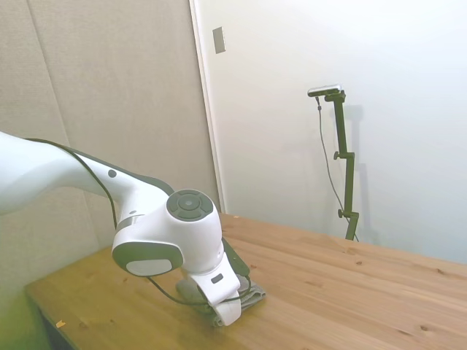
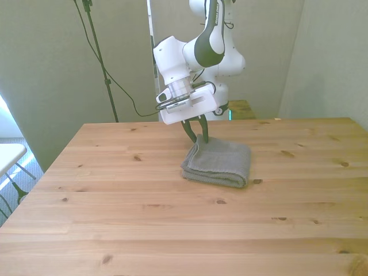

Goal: Unfold the towel

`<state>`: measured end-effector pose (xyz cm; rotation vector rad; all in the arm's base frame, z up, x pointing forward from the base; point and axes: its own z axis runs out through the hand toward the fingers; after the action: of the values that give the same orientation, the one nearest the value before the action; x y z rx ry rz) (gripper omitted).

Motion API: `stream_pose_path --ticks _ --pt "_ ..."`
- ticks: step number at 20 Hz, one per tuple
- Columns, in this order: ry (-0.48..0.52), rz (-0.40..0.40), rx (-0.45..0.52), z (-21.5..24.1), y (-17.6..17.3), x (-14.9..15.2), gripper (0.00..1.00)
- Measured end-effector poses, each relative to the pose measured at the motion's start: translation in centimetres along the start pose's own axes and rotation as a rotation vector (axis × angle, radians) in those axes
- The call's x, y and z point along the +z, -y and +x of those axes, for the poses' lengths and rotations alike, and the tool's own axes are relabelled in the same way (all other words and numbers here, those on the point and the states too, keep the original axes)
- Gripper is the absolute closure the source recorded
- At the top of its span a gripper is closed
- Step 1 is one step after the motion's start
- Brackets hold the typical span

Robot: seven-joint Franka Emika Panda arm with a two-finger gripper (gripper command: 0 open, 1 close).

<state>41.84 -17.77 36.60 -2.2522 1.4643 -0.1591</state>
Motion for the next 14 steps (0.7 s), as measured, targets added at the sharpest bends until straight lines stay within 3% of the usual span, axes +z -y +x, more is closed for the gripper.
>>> stream_pose_path --ticks 8,14 --pt "-0.042 0.050 -0.021 0.6 2.2 -3.1 1.00" --pt "-0.125 0.058 -0.081 -2.1 9.6 -6.5 1.00"
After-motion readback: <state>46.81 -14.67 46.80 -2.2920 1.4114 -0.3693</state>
